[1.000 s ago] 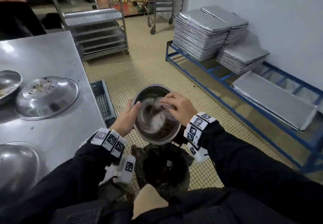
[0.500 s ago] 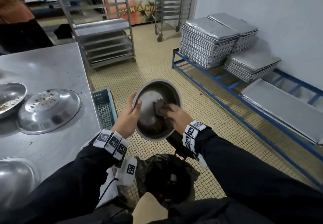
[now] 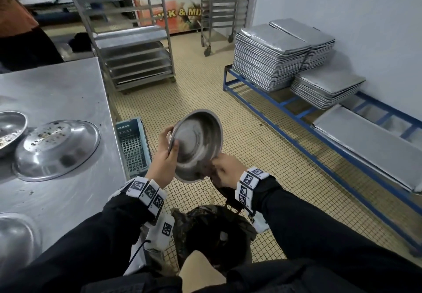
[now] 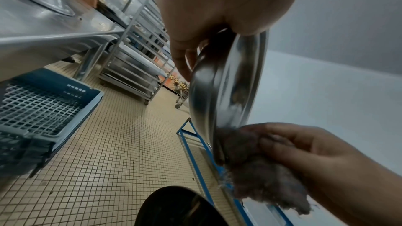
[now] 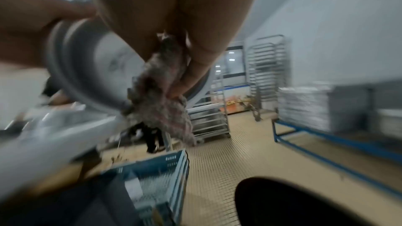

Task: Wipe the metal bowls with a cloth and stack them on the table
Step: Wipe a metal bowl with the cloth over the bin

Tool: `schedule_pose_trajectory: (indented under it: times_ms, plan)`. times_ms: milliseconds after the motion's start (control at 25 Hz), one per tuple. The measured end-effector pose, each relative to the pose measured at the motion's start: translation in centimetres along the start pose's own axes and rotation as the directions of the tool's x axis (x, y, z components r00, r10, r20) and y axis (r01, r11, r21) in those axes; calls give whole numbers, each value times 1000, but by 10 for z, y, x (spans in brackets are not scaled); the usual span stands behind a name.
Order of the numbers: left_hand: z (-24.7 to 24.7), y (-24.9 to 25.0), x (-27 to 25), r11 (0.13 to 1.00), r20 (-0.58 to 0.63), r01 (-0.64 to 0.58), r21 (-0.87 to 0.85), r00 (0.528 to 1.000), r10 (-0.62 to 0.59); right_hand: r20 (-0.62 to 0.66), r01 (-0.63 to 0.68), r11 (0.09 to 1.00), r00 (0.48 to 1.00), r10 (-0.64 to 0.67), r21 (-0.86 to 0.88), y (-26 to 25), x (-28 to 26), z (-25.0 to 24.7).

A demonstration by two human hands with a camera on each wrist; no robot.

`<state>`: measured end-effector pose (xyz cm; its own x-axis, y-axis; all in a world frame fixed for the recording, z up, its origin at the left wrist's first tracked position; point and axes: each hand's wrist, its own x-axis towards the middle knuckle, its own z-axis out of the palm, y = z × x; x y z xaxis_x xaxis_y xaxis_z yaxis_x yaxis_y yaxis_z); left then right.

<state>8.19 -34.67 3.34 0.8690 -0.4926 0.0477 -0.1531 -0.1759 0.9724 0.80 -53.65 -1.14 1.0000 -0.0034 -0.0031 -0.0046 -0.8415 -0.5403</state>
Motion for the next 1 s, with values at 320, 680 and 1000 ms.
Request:
schedule_pose_trajectory:
  times_ms: [320,680,1000]
  plan:
    - [-10,2,10,987,71,138,-88,989,-132,-375,-16,857,895,242,514,-29,28,-25]
    - [-22,21,15,997,157,59,-50,986,-51,-43,299,930,954,-296,213,-37,16,11]
    - [-22,13,6,997,76,2,77,997,-8,-25,88,996,996,-87,30,-4,-3,-14]
